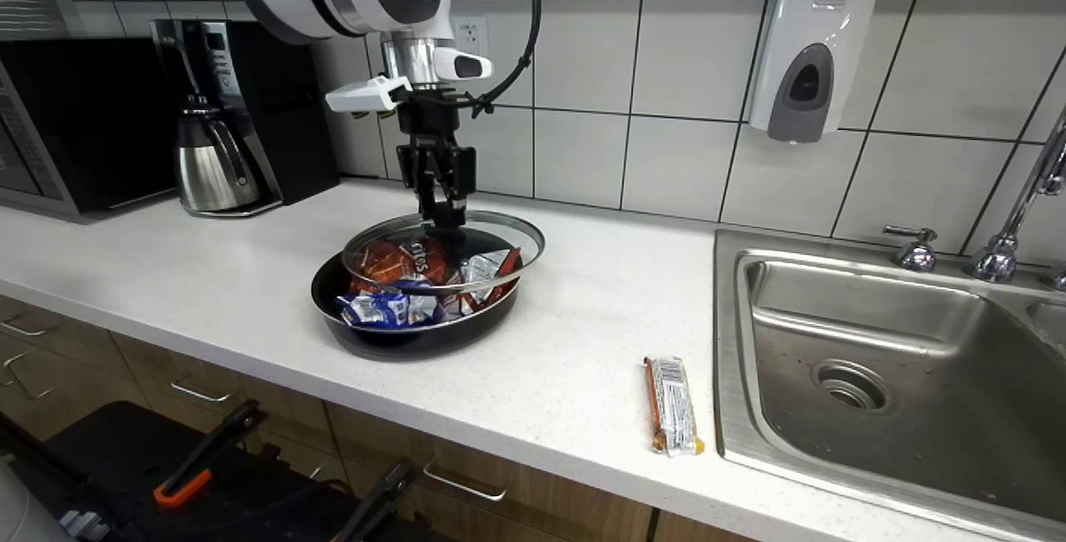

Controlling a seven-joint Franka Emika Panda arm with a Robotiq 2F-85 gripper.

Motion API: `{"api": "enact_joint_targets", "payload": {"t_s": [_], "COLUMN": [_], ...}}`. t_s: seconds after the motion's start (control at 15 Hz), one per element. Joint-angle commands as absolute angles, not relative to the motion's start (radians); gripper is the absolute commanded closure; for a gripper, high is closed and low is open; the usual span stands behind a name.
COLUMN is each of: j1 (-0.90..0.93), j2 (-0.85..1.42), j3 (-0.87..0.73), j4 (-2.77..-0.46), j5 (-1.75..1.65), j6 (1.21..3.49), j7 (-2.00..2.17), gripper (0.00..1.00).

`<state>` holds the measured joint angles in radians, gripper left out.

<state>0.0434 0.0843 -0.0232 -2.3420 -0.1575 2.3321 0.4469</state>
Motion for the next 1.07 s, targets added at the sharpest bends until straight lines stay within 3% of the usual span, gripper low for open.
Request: {"api": "enact_joint_targets", "payload": {"t_s": [0.0,1.0], "j1": [0.063,0.074], "j2": [0.053,0.014], "j3": [-0.008,-0.006], "j4": [-2.355,-2.396], "j5": [-0.195,-0.234], "j6": [2.304,2.274], "j7": [0.500,0.592], "gripper": [0.61,0.61]}}
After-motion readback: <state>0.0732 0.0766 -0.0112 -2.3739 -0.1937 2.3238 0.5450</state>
